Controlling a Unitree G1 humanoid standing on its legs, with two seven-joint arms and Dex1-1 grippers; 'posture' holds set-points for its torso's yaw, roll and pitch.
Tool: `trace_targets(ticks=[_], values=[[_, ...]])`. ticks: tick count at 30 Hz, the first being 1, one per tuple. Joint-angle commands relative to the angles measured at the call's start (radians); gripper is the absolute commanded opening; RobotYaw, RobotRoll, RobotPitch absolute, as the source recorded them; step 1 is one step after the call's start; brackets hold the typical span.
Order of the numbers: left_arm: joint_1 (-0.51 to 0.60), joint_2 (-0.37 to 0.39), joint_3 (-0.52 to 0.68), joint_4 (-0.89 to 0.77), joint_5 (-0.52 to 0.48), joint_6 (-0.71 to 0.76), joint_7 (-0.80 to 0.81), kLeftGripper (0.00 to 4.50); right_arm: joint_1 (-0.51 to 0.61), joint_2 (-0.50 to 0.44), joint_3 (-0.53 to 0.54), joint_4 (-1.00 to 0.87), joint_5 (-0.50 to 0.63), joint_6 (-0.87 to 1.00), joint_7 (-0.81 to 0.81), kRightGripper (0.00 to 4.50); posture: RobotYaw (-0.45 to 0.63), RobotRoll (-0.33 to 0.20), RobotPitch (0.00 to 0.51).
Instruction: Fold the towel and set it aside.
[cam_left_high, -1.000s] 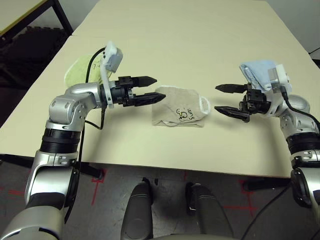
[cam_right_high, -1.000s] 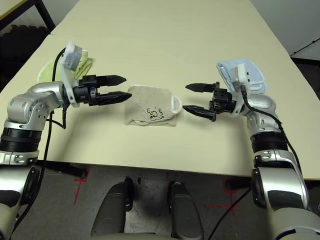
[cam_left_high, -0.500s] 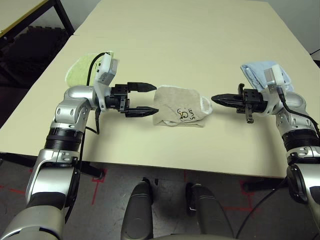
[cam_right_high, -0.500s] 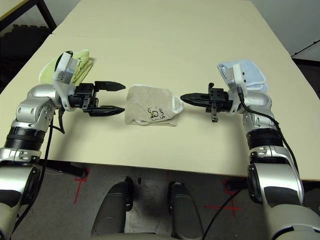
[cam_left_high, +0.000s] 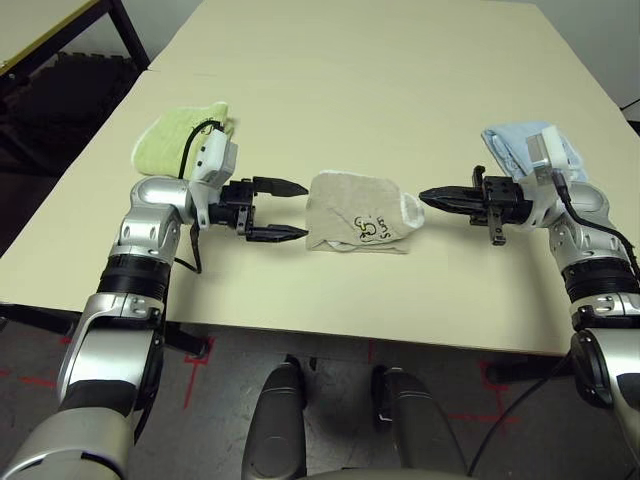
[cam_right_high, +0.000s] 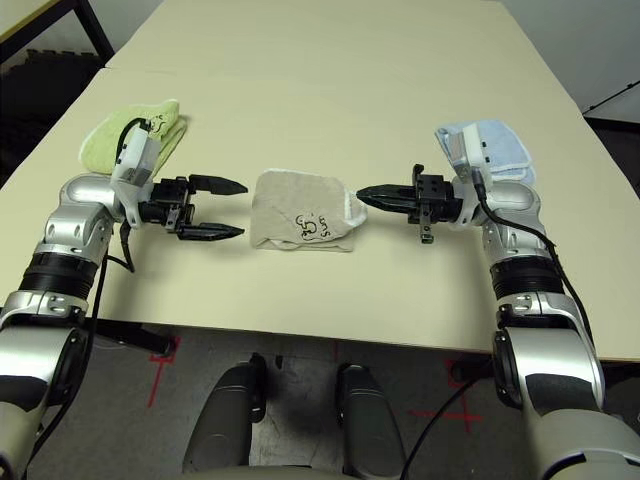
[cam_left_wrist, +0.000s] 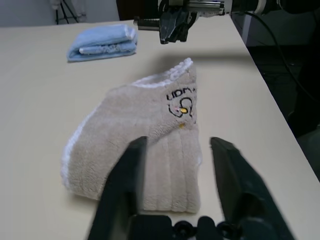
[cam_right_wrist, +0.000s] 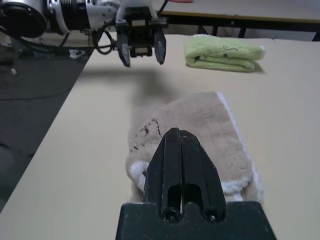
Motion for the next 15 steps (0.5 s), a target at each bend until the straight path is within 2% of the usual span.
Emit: trace_targets(ticks=[1,3,11,15], values=[[-0.027,-0.020,-0.012,0.036,0.015,-0.025,-0.017,0.83,-0.008,0.019,0.014,-0.034,0.013,0.032,-0.011,0.00,0.02,0.000,0.190],[-0.039,-0.035,-0.016,0.048,0.018,-0.025,-0.017,0.01,-0.016,0.034,0.020,-0.040,0.013,0.042,-0.016,0.00,0.02,0.000,0.189],[-0.119,-0.182,-0.043,0.174,0.076,-0.052,0.020,0.01,-0.025,0.146,0.052,-0.028,-0.011,0.016,-0.079,0.00,0.03,0.000,0.176],[-0.141,-0.212,-0.044,0.226,0.098,-0.076,0.020,0.01,0.003,0.144,0.066,-0.045,-0.017,0.013,-0.068,0.00,0.04,0.000,0.175]])
